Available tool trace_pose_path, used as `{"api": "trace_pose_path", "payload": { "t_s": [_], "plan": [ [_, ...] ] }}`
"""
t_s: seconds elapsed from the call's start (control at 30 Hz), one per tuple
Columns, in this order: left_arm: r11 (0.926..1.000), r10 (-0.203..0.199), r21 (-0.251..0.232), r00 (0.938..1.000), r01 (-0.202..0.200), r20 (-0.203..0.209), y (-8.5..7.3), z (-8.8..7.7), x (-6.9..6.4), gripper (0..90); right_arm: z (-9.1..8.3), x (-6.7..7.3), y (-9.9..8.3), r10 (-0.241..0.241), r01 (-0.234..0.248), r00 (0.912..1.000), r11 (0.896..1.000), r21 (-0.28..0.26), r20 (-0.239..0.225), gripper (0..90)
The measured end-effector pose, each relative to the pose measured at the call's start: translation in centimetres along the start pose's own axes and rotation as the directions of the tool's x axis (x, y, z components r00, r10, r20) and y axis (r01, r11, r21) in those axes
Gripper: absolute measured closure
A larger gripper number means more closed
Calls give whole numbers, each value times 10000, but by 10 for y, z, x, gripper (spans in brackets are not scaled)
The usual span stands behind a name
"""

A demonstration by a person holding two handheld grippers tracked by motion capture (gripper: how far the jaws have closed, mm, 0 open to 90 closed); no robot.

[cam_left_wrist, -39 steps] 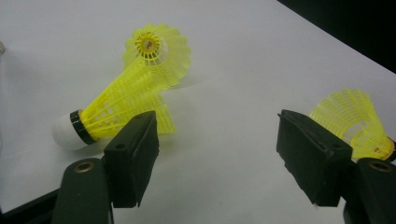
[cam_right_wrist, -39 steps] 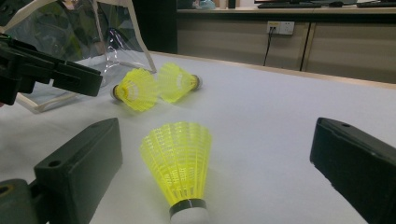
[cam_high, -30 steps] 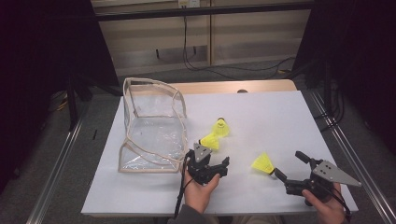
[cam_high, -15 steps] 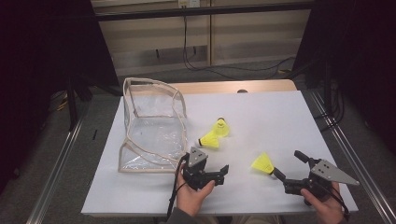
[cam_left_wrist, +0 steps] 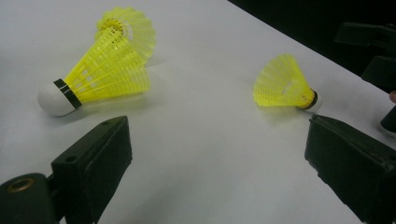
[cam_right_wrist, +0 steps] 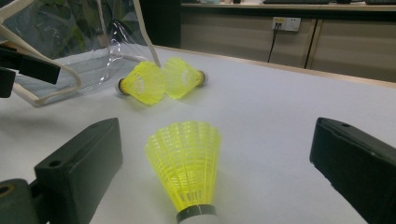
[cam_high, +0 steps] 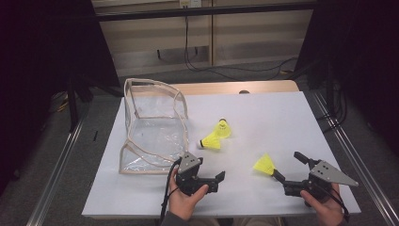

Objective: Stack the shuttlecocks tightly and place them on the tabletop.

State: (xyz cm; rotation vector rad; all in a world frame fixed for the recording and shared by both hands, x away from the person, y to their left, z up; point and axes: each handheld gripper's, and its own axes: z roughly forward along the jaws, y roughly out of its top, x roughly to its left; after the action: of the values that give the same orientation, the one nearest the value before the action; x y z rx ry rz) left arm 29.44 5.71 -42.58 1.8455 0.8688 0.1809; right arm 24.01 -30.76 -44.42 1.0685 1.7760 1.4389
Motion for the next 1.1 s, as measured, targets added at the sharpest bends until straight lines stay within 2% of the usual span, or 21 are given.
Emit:
{"api": "trace_pose_path", "payload": {
  "t_s": [0.23, 0.53, 0.87, 1.1],
  "plan": [
    [9999, 151, 46, 9991, -153, 397, -2, -3, 2, 62, -3, -1, 0, 7, -7, 10000, 10000, 7, 75, 21],
    [9998, 187, 91, 9982, -193, 563, -3, -2, 0, 58, -5, -2, 0, 34, -34, 9999, 10000, 16, 134, 22],
    [9995, 289, 113, 9981, -295, 539, -8, -5, 2, 58, -5, -2, 0, 38, -38, 10000, 10000, 1, 90, 22],
    [9995, 314, -90, 9982, -310, 512, -9, -13, 4, 58, -5, -2, 0, 18, -19, 10000, 10000, 32, 78, 23]
  ]
}}
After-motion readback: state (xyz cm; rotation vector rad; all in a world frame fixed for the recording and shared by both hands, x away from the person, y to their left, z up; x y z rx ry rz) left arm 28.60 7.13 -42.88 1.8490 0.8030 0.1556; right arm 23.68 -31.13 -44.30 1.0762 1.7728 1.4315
